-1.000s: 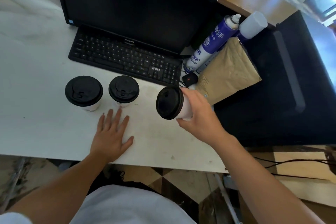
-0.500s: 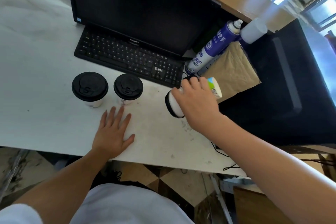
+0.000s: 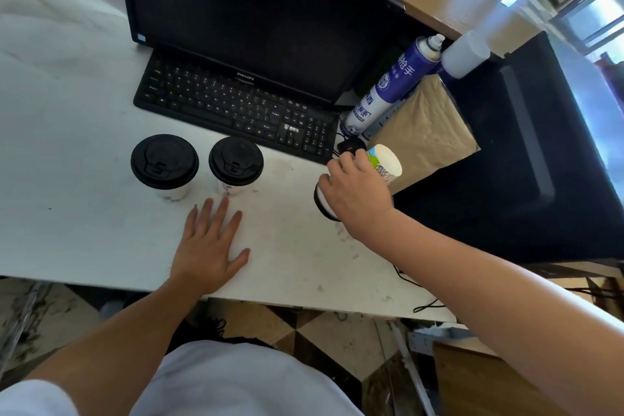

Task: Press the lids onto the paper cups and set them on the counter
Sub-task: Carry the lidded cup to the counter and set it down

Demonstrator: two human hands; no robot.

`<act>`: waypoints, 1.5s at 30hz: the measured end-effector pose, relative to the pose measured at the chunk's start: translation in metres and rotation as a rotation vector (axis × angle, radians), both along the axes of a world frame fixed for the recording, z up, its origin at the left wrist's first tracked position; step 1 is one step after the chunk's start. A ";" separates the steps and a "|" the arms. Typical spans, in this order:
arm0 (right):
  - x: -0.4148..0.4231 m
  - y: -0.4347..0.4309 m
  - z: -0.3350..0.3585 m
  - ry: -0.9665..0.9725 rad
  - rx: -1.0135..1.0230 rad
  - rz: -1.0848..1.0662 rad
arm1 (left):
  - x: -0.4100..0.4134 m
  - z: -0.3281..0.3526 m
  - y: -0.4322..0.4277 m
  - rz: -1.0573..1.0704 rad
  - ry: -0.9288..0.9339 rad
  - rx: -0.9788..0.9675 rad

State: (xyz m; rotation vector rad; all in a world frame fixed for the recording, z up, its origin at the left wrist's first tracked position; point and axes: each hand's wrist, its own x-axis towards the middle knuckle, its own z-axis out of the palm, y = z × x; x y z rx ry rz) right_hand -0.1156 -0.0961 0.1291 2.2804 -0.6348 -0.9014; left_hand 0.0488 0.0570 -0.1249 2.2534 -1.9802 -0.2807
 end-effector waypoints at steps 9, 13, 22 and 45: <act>-0.015 -0.008 -0.002 -0.478 0.188 -0.281 | 0.001 -0.001 -0.003 -0.009 -0.007 0.066; -0.024 -0.011 -0.002 -0.878 0.389 -0.486 | 0.003 0.004 -0.004 -0.016 -0.019 0.133; -0.032 0.004 -0.010 -1.678 0.782 -0.808 | 0.008 0.008 -0.005 -0.021 -0.001 0.262; -0.045 0.010 -0.032 -1.750 1.112 -1.012 | -0.014 0.173 -0.070 -0.098 0.512 0.778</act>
